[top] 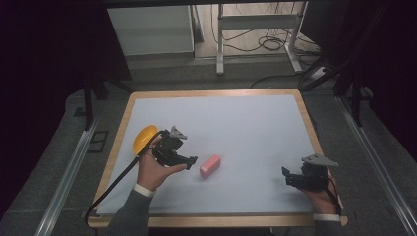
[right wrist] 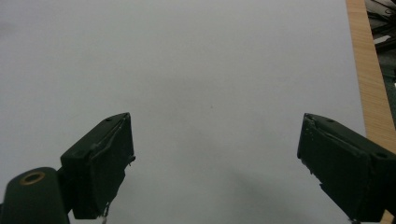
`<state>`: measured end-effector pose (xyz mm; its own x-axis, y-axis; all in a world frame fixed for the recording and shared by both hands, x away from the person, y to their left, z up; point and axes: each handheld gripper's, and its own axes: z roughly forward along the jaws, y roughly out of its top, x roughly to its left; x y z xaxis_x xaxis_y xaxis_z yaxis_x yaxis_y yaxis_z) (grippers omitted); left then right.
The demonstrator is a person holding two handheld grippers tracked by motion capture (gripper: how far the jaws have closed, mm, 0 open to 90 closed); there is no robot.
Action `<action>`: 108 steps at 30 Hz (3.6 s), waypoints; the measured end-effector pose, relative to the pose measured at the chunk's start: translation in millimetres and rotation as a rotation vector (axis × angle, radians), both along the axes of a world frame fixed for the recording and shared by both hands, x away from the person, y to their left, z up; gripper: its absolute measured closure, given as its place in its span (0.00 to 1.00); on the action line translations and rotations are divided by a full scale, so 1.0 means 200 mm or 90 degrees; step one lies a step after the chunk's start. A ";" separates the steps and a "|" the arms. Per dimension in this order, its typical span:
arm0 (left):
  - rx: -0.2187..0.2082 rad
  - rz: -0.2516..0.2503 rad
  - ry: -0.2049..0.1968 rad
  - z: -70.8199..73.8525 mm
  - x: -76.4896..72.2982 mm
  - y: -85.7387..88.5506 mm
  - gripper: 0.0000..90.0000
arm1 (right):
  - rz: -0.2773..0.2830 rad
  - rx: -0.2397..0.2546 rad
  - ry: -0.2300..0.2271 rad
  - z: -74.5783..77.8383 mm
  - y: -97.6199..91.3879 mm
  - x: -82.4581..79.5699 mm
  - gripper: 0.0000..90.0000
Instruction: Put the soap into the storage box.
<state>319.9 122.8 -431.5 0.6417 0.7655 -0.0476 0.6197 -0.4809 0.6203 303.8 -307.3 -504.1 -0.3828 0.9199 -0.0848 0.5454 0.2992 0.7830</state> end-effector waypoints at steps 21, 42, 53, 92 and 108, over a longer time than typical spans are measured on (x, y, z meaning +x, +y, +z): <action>0.005 -0.031 0.032 -0.07 0.02 -0.17 0.25 | 0.010 -0.004 -0.001 -0.01 0.01 0.00 0.12; 0.024 -0.043 0.078 -0.17 0.07 -0.30 0.31 | 0.005 -0.010 -0.003 0.00 0.00 0.00 0.12; 0.020 -0.038 0.096 -0.25 0.12 -0.33 0.37 | 0.001 -0.011 0.002 -0.01 -0.01 0.00 0.12; 0.030 -0.022 0.097 -0.31 0.15 -0.33 0.66 | -0.008 -0.010 -0.009 0.00 -0.03 -0.01 0.12; -0.006 -0.018 0.049 -0.18 0.12 -0.26 0.67 | -0.009 -0.010 -0.010 0.00 -0.03 -0.01 0.12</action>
